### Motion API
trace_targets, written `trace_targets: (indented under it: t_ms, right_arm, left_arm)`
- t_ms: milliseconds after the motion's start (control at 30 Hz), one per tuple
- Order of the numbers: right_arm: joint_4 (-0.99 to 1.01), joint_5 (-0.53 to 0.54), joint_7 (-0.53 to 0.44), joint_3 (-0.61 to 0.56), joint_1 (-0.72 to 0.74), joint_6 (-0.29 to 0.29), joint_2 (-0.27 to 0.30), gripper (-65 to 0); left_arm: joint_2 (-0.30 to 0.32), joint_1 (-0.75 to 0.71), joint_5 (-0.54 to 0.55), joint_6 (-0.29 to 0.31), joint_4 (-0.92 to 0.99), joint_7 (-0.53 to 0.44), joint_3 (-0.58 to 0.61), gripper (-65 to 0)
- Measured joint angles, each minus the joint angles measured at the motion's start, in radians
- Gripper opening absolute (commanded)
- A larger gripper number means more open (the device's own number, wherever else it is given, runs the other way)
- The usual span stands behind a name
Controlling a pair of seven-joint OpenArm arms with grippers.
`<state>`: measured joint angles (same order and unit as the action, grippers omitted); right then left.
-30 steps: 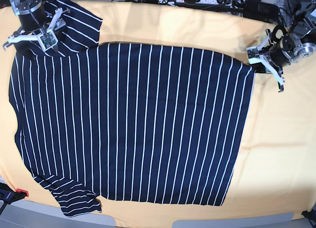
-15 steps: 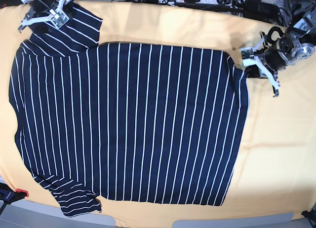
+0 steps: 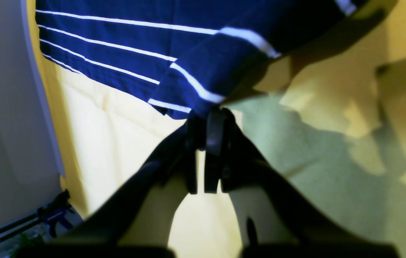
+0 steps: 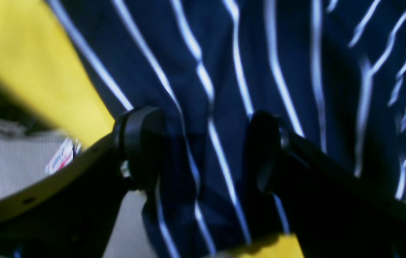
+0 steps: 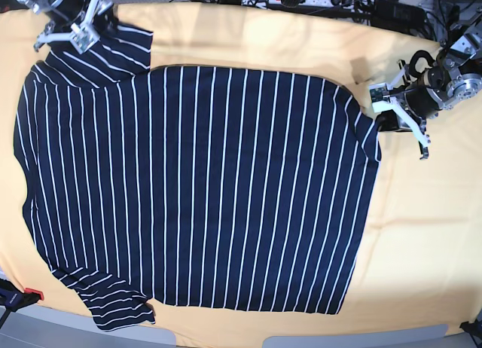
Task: Fold the T-shirt properly
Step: 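Lift the grasped shirt edge with both grippers and pull toward the arms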
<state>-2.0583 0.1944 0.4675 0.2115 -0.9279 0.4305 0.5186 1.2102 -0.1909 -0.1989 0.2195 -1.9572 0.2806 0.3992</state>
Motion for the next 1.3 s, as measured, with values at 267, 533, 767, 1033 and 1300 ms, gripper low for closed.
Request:
trace_targets:
  t_ms: [267,533,767,1033,1300]
  right_arm:
    - [-0.023,-0.003,0.072,-0.006,0.025,0.031,-0.002,-65.0]
    - [-0.214,-0.073,0.225,-0.007,0.016,0.025,-0.003,-65.0]
    - [-0.232,-0.178,0.248,-0.004,0.007,-0.034,0.012,-65.0]
    - [-0.246,-0.211,0.267,0.0,-0.095,-0.031,0.058,-65.0]
    - [-0.286,-0.214,0.296,0.067,-0.253,-0.066,0.06,-65.0]
  left_arm:
    - [0.0,0.0,0.0,0.0,0.0,0.0,0.0,-65.0]
    - [0.026,0.0,0.0,0.0,0.0,0.009,0.0,-65.0]
    - [0.063,0.0,0.0,0.031,-0.014,0.013,0.0,-65.0]
    - [0.136,0.0,0.079,0.08,-0.118,0.016,0.0,-65.0]
    - [0.216,0.0,0.134,0.226,-0.147,0.015,0.0,-65.0]
